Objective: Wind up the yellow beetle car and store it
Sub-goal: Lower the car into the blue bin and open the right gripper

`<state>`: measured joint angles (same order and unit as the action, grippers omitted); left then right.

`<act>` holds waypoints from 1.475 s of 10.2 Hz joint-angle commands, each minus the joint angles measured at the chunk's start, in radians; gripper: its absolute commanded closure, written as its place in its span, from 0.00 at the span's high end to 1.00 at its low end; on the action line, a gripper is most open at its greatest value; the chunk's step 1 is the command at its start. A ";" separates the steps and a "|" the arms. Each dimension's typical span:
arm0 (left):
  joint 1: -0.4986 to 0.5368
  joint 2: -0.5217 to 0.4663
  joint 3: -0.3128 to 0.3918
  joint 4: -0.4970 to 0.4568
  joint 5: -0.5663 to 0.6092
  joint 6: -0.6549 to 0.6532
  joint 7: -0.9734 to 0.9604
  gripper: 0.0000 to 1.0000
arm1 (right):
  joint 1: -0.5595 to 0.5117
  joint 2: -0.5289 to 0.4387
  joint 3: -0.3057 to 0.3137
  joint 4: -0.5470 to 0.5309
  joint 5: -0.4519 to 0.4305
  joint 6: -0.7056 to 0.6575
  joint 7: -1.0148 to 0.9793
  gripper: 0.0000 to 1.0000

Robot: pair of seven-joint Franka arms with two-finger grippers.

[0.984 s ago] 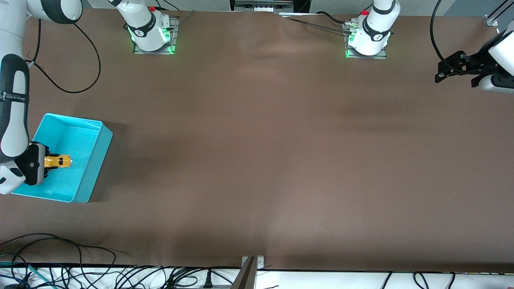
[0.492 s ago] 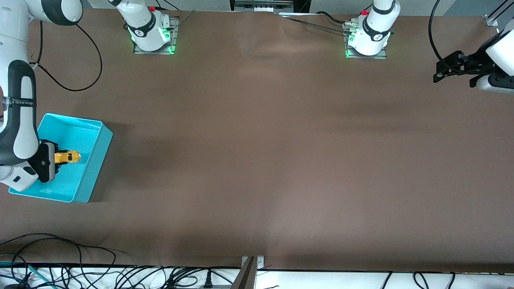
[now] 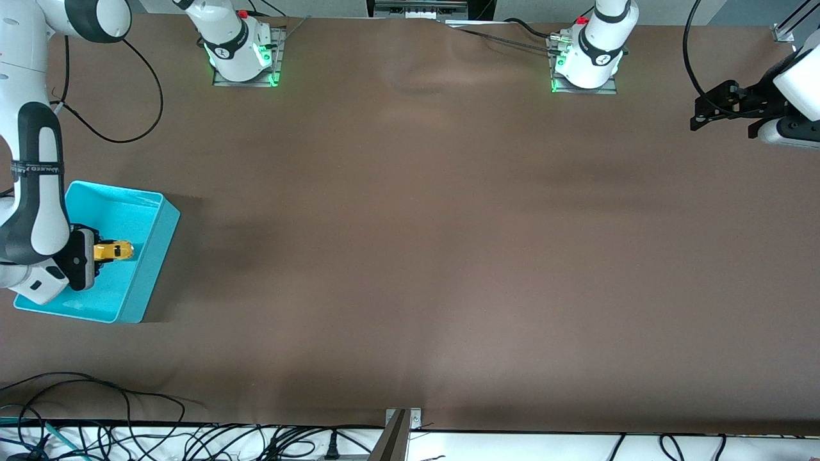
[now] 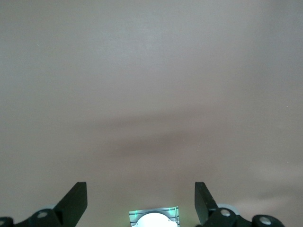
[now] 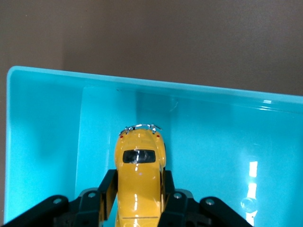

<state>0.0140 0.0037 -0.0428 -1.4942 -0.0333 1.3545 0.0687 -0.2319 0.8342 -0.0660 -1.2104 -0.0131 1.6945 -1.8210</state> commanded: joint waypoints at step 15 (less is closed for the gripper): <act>-0.003 0.016 -0.002 0.028 -0.016 -0.029 0.016 1.00 | -0.020 -0.042 0.021 -0.032 0.077 0.045 -0.025 0.87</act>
<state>0.0136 0.0067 -0.0472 -1.4923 -0.0336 1.3477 0.0687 -0.2521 0.8560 -0.0531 -1.2390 0.0323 1.7760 -1.8765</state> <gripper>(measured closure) 0.000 0.167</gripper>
